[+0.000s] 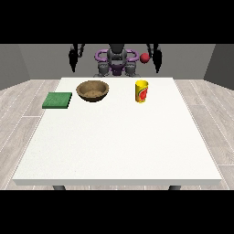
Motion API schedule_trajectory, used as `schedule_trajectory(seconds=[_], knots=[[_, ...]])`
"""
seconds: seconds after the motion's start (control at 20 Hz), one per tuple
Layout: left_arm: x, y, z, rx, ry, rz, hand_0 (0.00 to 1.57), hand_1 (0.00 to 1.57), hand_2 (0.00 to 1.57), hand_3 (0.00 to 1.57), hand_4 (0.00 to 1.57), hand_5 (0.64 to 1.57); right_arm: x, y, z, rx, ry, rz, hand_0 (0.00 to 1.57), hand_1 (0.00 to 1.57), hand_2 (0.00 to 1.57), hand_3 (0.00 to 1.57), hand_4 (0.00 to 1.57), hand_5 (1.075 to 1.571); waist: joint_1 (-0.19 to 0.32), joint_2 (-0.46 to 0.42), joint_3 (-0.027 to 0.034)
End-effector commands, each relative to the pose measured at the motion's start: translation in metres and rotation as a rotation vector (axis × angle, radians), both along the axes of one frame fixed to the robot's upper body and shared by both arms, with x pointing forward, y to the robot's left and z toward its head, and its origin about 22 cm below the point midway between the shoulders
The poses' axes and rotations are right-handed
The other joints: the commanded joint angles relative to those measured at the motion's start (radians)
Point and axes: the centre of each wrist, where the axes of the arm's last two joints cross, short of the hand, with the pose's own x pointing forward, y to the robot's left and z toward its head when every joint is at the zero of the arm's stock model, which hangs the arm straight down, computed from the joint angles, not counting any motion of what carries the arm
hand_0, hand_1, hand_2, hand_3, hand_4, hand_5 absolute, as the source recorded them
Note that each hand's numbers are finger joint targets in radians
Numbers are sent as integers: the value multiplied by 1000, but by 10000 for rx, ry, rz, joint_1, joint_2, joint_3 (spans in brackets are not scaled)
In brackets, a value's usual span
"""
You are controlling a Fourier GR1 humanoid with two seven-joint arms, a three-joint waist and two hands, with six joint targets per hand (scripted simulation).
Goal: Pick the cup and pour the ball into the bowl, then pick the bowl and place it on the pad
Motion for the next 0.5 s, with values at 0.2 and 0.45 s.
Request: schedule_trajectory(seconds=[0.2,0.45], knots=[[1,8,29,258,-178,30,0,0,0,0,664,1566,0,-9,27,-333,-68,-26,0,0,0,0,875,1533,-24,-2535,-110],[-19,-12,44,-1810,2485,-173,0,0,0,0,634,1564,-28,7,22,1573,2597,-845,0,0,0,0,860,1530,-147,-4633,-104]])
